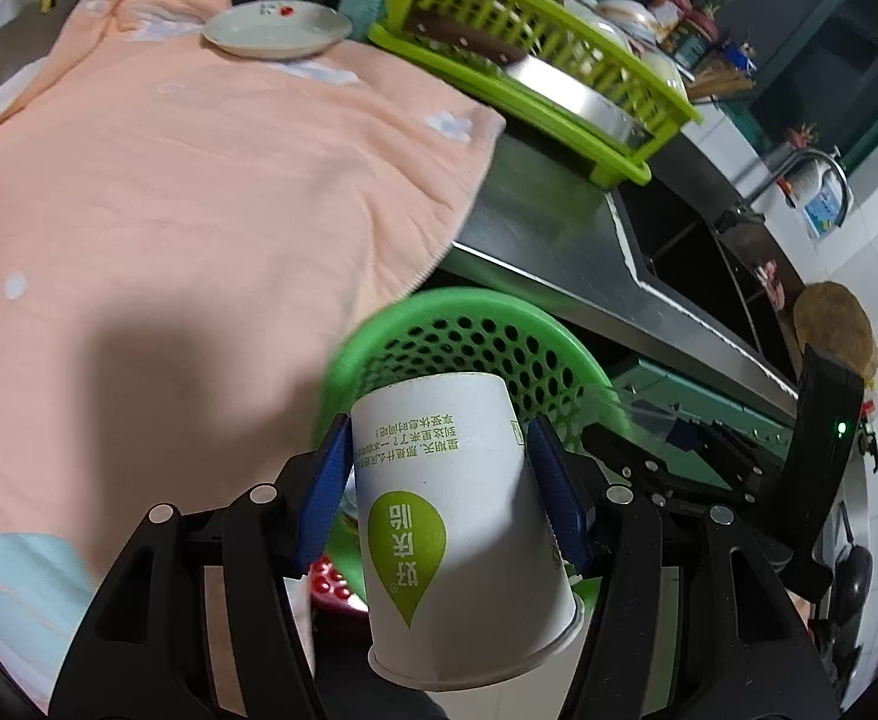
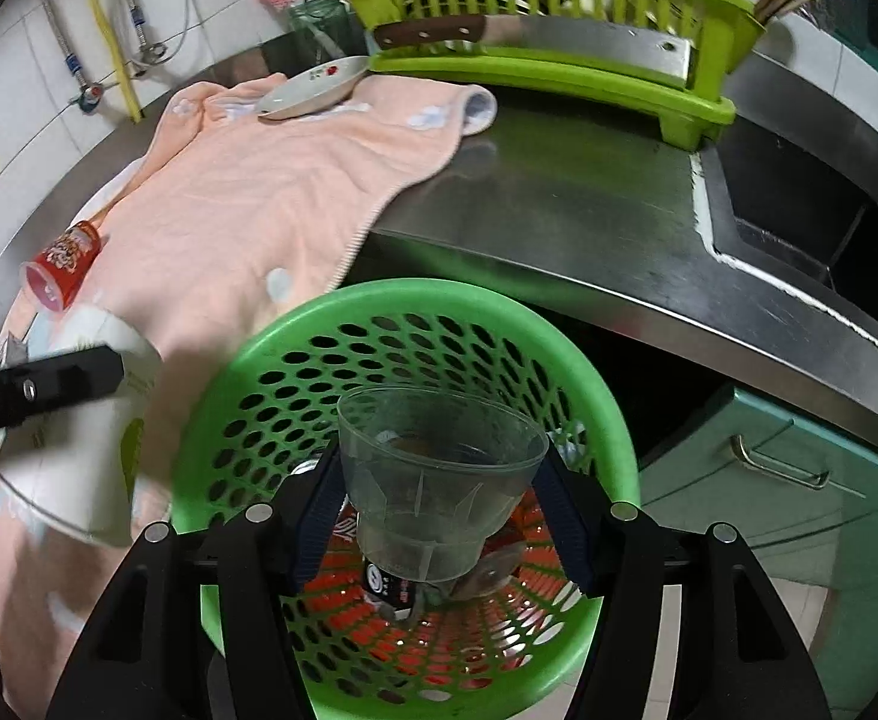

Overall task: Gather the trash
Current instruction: 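Drop the white paper cup and clear plastic cup into the green basket with both grippers, then move both grippers back over the towel toward the milk carton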

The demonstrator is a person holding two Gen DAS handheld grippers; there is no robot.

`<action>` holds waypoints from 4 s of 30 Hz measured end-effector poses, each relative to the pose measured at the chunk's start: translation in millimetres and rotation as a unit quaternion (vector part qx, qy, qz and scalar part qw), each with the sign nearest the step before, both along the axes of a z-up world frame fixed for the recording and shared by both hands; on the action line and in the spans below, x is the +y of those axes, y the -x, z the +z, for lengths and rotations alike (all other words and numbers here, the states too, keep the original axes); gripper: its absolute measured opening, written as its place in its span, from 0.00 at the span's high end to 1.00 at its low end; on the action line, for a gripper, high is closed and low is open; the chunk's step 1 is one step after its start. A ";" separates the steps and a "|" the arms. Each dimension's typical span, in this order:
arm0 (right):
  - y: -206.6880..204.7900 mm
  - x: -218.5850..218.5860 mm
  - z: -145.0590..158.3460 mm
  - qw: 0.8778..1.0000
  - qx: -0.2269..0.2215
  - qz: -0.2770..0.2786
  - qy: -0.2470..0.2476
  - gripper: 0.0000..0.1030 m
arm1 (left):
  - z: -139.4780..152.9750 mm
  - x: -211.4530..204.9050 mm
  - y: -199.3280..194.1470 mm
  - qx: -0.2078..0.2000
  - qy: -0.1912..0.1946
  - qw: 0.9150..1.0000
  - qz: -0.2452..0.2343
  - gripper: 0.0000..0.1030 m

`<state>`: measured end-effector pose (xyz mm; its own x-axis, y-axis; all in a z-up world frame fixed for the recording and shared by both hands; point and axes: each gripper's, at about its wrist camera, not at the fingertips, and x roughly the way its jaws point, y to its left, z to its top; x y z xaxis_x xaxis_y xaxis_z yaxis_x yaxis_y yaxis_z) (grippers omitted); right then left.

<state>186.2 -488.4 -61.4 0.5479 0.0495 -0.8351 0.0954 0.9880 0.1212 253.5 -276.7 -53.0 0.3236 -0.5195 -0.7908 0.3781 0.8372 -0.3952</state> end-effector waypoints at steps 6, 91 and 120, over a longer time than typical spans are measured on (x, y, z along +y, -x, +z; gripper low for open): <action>-4.1 -9.0 -6.9 1.000 0.003 -0.009 -0.006 0.43 | -13.2 -16.2 2.3 0.013 -0.006 1.000 -0.006 0.43; -66.5 195.9 35.0 0.983 -0.049 0.178 0.001 0.24 | 27.4 328.5 2.6 -0.015 -0.105 0.920 0.377 0.17; -126.6 280.8 50.0 0.970 -0.046 0.238 -0.005 0.23 | -26.7 372.7 -66.8 0.069 -0.087 0.895 0.431 0.26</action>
<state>312.8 -207.7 -11.4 0.5339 0.3224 -0.7817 -0.3825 0.9166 0.1167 320.3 96.0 -79.7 0.4379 0.0126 -0.8989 -0.4814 0.8478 -0.2226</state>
